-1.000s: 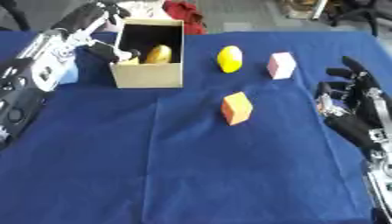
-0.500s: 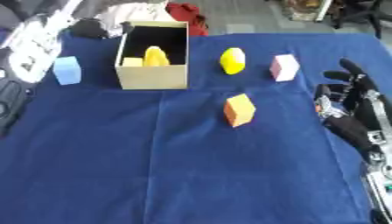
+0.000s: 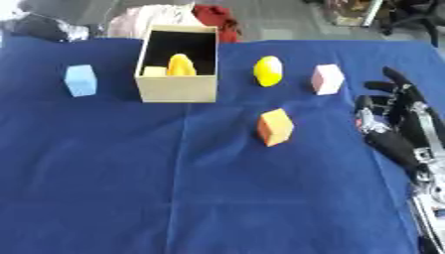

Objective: Pick up objects on the table and place them in the box.

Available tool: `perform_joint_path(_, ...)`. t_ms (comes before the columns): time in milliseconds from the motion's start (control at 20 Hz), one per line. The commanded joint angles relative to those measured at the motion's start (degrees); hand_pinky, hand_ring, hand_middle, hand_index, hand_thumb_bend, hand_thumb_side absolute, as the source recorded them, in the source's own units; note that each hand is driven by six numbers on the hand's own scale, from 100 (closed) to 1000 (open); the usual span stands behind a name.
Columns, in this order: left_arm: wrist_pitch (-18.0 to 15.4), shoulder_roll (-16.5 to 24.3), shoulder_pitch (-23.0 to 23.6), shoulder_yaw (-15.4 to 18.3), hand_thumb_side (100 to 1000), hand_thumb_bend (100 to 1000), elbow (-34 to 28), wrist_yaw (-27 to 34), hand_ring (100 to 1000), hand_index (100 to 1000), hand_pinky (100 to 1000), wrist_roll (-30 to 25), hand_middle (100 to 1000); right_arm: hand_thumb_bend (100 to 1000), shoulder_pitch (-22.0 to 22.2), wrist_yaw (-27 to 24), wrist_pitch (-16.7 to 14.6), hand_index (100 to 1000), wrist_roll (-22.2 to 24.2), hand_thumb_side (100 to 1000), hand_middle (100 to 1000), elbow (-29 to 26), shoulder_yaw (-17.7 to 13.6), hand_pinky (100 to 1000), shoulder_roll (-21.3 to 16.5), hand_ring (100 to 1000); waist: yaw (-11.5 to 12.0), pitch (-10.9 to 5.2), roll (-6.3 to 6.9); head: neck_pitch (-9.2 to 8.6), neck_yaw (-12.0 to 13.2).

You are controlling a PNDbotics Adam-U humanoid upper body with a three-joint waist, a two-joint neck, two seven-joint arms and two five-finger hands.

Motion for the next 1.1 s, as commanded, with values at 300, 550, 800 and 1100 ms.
perform_joint_path(300, -0.13, -0.65, -1.42, 3.1, 319, 547, 13.53, -10.26, 785, 882, 818, -3.52, 798, 116, -0.28, -0.11, -0.08, 964, 0.22, 287, 769, -0.33, -0.61, 732, -1.19, 730, -0.03, -1.29, -0.3, -0.45, -0.61)
perform_joint_path(550, -1.08, -3.54, -2.89, 3.65, 301, 544, 19.29, -13.71, 783, 880, 818, -0.43, 793, 116, -0.32, -0.31, -0.09, 965, 0.42, 288, 768, -0.3, -0.49, 731, -1.13, 730, -0.22, -1.24, -0.55, -0.42, -0.54)
perform_joint_path(800, -1.31, -5.16, -3.78, 3.69, 289, 536, 21.51, -15.96, 784, 883, 817, 2.34, 800, 115, -0.41, -0.58, -0.07, 966, 0.57, 289, 768, -0.19, -0.37, 731, -1.18, 730, -0.54, -0.99, -0.7, -0.49, -0.29)
perform_joint_path(1100, -0.45, -6.48, -4.26, 4.19, 260, 495, 23.94, -18.27, 774, 875, 811, 4.72, 789, 114, -0.63, -0.88, -0.06, 966, 0.77, 290, 768, -0.14, -0.22, 731, -1.19, 729, -1.25, -0.52, -0.84, -0.67, 0.03)
